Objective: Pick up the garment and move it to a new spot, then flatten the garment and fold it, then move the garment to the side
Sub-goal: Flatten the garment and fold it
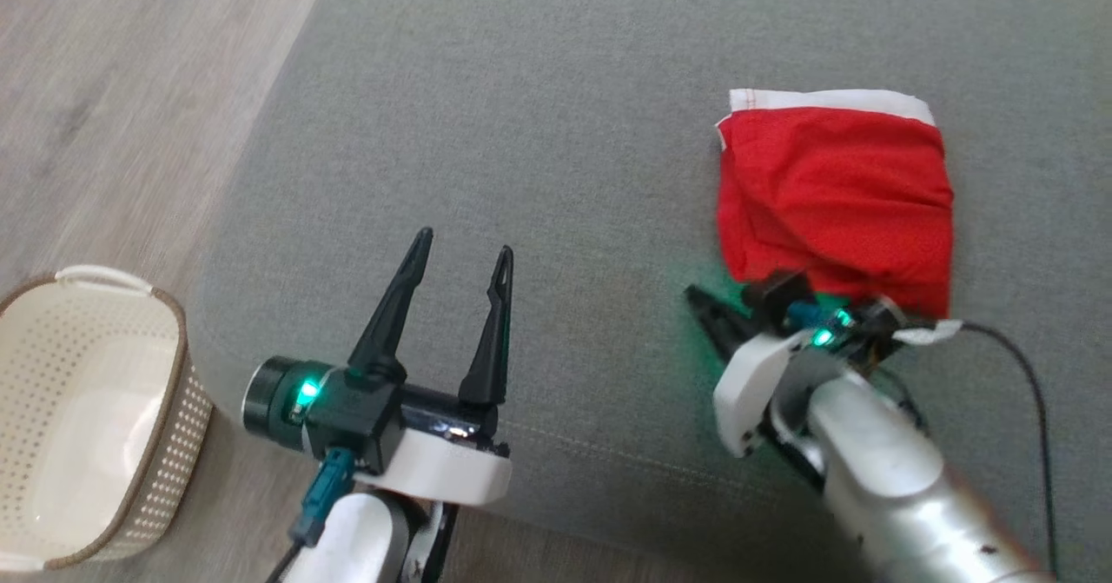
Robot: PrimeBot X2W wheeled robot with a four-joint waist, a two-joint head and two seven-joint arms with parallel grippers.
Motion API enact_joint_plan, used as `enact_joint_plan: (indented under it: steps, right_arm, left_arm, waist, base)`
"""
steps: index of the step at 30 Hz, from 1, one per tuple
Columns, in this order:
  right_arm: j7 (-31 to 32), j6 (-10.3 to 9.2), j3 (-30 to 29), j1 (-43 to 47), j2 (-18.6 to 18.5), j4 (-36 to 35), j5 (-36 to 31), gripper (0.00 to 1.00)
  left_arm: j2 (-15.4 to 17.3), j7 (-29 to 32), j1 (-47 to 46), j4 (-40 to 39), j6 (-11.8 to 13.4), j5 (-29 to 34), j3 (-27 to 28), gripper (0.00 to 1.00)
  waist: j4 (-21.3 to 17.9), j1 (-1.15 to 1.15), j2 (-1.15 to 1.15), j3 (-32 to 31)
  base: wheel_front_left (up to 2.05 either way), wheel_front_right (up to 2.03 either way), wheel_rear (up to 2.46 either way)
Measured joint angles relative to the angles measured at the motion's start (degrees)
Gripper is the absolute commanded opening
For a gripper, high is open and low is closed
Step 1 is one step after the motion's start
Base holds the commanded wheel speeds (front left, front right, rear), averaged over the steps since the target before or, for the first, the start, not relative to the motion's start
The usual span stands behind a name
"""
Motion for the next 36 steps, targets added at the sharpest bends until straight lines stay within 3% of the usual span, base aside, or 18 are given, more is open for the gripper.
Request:
enact_joint_plan:
  steps: [5,6,7,8,11,15,22,27,31,36]
  right_arm:
    - [-1.7,0.0,4.0,3.1,1.1,-2.0,6.5,0.0]
    - [-2.0,0.0,4.1,3.4,1.2,-2.8,7.2,0.2]
    - [-2.4,0.0,3.9,3.6,1.3,-3.9,7.9,0.65]
    - [-2.7,0.0,3.5,3.6,1.3,-5.0,8.1,1.0]
    - [-3.2,0.0,0.5,4.0,1.3,-8.6,7.5,1.0]
    - [-3.3,0.0,-7.8,6.4,1.2,-18.3,4.5,1.0]
    - [-3.4,0.0,-21.3,17.4,1.2,-31.0,0.2,1.0]
    - [-3.4,0.0,-26.1,23.7,1.6,-36.6,-1.7,1.0]
    - [-3.4,0.0,-29.0,28.8,1.9,-39.3,-1.7,1.0]
    - [-3.4,0.0,-27.7,34.2,2.3,-41.4,0.8,1.0]
  left_arm:
    - [0.0,0.0,1.8,0.2,0.0,0.8,0.2,1.0]
    - [0.0,0.0,2.3,0.2,0.0,0.9,0.4,1.0]
    - [0.0,0.0,2.7,0.2,0.1,0.9,0.7,1.0]
    - [0.0,0.0,3.2,0.2,0.2,0.9,1.1,1.0]
    - [0.1,0.0,4.3,0.2,0.6,0.8,2.6,1.0]
    - [0.1,0.0,6.0,0.2,0.8,-0.4,5.1,1.0]
    - [0.1,0.0,9.3,-0.2,1.0,-0.9,8.4,1.0]
    - [0.2,0.0,11.3,-0.4,0.6,0.7,9.7,1.0]
    - [0.3,0.0,13.1,0.2,-1.6,1.0,9.5,1.0]
    - [0.3,0.0,14.1,1.8,-2.1,1.4,10.1,1.0]
  waist:
    - [-1.1,0.0,0.0,-1.8]
    - [-1.4,0.0,0.0,-2.3]
    - [-1.9,0.0,0.0,-2.7]
    - [-2.3,0.0,0.0,-3.1]
    - [-3.8,0.0,0.0,-4.5]
    - [-5.8,0.0,0.0,-6.2]
    - [-9.0,0.0,0.0,-9.1]
    - [-10.7,0.0,0.0,-10.7]
    - [-11.5,0.0,0.0,-11.9]
    - [-12.7,0.0,0.0,-12.5]
  base:
    - [0.0,0.0,0.0]
    - [0.0,0.0,0.0]
    - [0.0,0.0,0.0]
    - [0.0,0.0,0.0]
    - [0.0,0.0,0.0]
    - [0.0,0.0,0.0]
    - [0.0,0.0,0.0]
    - [0.0,0.0,0.0]
    - [0.0,0.0,0.0]
    - [0.0,0.0,0.0]
